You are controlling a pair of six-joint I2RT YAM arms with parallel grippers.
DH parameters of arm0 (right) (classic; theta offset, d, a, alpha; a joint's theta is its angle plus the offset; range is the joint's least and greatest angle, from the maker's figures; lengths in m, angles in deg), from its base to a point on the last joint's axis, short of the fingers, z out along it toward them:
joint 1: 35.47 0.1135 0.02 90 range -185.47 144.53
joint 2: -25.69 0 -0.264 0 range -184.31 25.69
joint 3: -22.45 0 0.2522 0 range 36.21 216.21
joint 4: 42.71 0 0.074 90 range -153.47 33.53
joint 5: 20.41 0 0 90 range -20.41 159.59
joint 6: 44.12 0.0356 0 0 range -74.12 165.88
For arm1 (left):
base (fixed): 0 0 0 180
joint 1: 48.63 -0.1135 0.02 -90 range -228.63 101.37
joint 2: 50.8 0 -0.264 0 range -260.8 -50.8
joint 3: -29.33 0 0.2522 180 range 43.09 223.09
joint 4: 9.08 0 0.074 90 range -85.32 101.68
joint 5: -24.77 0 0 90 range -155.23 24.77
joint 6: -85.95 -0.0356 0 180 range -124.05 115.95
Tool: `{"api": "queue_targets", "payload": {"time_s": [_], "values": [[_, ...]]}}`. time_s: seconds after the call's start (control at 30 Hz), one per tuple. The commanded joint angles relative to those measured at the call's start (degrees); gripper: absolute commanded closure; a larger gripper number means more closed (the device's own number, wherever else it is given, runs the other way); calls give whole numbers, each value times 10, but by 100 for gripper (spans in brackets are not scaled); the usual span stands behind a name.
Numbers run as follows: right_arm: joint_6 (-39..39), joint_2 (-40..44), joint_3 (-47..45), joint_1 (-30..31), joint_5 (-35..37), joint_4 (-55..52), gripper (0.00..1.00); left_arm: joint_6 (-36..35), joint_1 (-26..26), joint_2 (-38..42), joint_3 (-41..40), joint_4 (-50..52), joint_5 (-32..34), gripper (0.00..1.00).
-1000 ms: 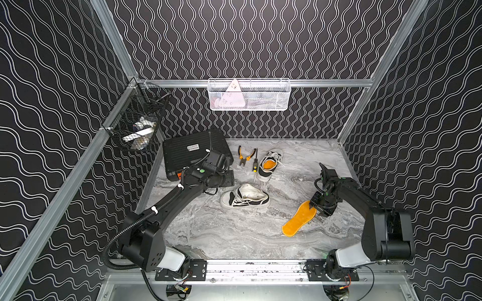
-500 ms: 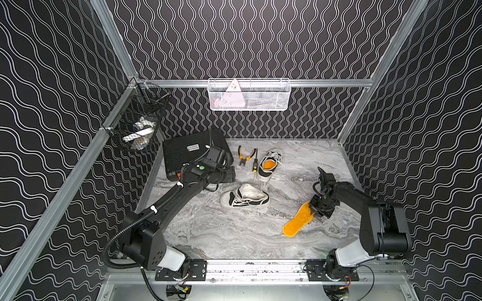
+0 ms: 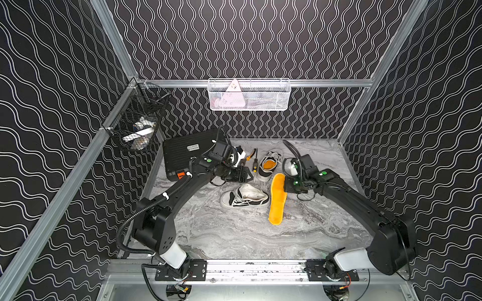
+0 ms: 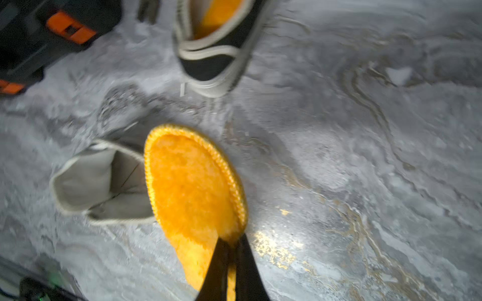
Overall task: Insert the insole into the shoe
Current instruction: Pick up the insole from the center of the board.
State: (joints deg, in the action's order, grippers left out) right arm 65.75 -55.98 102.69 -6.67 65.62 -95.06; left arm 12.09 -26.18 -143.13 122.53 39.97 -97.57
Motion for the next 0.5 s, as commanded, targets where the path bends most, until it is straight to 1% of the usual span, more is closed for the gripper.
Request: {"api": "queue_targets", "payload": {"time_s": [0.0, 0.07, 0.17, 0.23, 0.33, 0.47], "values": [[-83, -6, 33, 30, -7, -36, 93, -55, 0, -8, 18, 10, -93, 27], [-111, -11, 45, 46, -40, -35, 93, -68, -1, -17, 27, 28, -93, 27], [-136, -16, 53, 65, -67, -19, 93, -86, -1, -35, 39, 45, -116, 30], [-144, -19, 55, 70, -86, -3, 92, -86, -1, -41, 39, 45, -116, 33], [-159, -27, 58, 73, -114, 16, 92, -87, -1, -43, 34, 42, -114, 33], [-183, -45, 71, 81, -140, 20, 90, -95, -1, -48, 28, 43, -127, 34]]}}
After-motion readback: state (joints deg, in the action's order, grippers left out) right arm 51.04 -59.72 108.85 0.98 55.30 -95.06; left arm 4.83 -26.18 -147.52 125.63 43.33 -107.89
